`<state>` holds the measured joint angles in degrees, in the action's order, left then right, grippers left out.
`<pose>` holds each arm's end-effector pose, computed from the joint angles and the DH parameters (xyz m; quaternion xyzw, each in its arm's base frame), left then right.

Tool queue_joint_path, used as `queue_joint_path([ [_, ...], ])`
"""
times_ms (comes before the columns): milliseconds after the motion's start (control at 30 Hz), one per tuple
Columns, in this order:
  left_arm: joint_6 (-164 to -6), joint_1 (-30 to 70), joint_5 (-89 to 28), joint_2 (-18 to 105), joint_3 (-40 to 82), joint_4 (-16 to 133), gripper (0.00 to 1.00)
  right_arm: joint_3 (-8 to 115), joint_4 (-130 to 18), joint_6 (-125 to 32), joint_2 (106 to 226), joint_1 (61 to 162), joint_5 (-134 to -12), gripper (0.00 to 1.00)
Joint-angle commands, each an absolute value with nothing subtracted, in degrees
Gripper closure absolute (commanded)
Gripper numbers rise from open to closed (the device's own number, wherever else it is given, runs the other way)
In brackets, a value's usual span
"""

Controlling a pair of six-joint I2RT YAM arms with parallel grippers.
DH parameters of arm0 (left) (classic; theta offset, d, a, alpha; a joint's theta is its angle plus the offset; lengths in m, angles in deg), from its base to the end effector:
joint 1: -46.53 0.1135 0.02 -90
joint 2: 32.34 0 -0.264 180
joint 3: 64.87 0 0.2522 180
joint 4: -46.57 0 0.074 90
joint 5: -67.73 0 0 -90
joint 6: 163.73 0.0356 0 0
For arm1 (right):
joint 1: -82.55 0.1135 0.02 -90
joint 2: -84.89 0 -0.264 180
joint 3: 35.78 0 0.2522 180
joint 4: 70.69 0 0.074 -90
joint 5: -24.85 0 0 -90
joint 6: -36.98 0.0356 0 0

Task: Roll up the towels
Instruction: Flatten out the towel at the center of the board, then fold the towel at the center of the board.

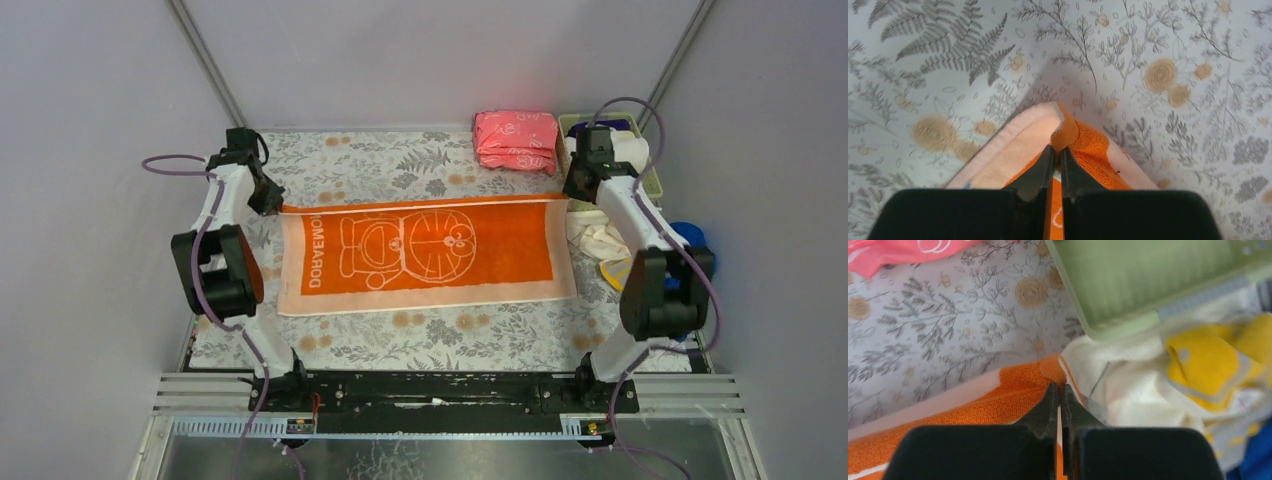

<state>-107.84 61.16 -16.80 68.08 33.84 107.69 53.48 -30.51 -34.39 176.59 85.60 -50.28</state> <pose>0.3570 0.0967 0.2683 -0.4108 0.8798 0.0060 0.2391 0.3596 0.0100 0.2932 0.1746 0.8926 -0.0415 0.4136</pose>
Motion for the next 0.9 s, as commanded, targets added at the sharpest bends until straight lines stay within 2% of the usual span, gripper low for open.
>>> queue_joint_path([
  [0,-108.6,62.1,-8.6,74.7,40.5,100.7,1.0,60.8,-39.8,-37.3,187.1,84.1,-46.1,1.0],
  [167,-109.1,62.0,-10.3,82.0,47.1,100.3,1.0,68.2,-39.8,-37.7,195.6,83.4,-48.3,1.0],
  [400,-108.7,62.0,-11.9,85.8,51.5,100.3,1.0,71.7,-39.4,-37.9,198.3,82.2,-50.8,1.0],
  [567,-109.2,62.0,-12.0,82.5,48.0,100.3,1.0,71.5,-36.5,-38.0,197.5,81.8,-52.5,1.0],
  [867,-111.0,62.4,-12.3,70.1,32.9,100.7,1.0,60.1,-30.7,-35.5,186.9,80.7,-52.8,1.0],
])
